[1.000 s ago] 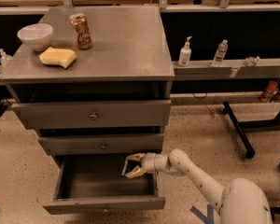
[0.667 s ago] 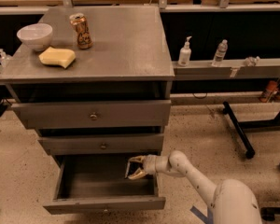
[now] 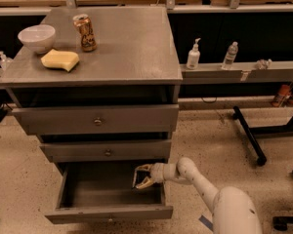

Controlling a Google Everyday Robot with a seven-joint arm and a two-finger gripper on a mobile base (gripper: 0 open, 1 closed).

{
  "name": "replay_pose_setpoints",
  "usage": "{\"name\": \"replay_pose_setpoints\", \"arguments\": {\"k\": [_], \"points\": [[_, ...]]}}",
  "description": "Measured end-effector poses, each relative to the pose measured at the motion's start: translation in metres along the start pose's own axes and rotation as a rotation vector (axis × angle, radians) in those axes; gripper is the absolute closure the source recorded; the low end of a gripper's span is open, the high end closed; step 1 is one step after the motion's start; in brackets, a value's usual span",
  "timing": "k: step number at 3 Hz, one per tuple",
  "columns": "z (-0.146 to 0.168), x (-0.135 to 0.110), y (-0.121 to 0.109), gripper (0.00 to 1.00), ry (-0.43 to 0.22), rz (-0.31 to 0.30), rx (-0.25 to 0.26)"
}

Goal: Place rxbar blueberry into bottom drawer

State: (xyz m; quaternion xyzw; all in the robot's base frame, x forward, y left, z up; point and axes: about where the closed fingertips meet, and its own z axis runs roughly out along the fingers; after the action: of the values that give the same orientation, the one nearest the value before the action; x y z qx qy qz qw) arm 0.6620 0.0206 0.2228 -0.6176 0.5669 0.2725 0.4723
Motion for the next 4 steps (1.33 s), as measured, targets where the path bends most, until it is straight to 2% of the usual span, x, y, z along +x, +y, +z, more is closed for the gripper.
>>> {"name": "replay_pose_setpoints", "arguments": {"k": [1, 2, 3, 4], "points": [[0.006, -0.004, 0.008, 0.25, -0.05, 0.064, -0.007], [0.008, -0.012, 0.036, 0.0, -0.094, 0.172, 0.073], [0.013, -0.017, 0.036, 0.0, -0.098, 0.157, 0.052], [-0.003, -0.03, 0.036, 0.0, -0.128, 0.151, 0.065]]}}
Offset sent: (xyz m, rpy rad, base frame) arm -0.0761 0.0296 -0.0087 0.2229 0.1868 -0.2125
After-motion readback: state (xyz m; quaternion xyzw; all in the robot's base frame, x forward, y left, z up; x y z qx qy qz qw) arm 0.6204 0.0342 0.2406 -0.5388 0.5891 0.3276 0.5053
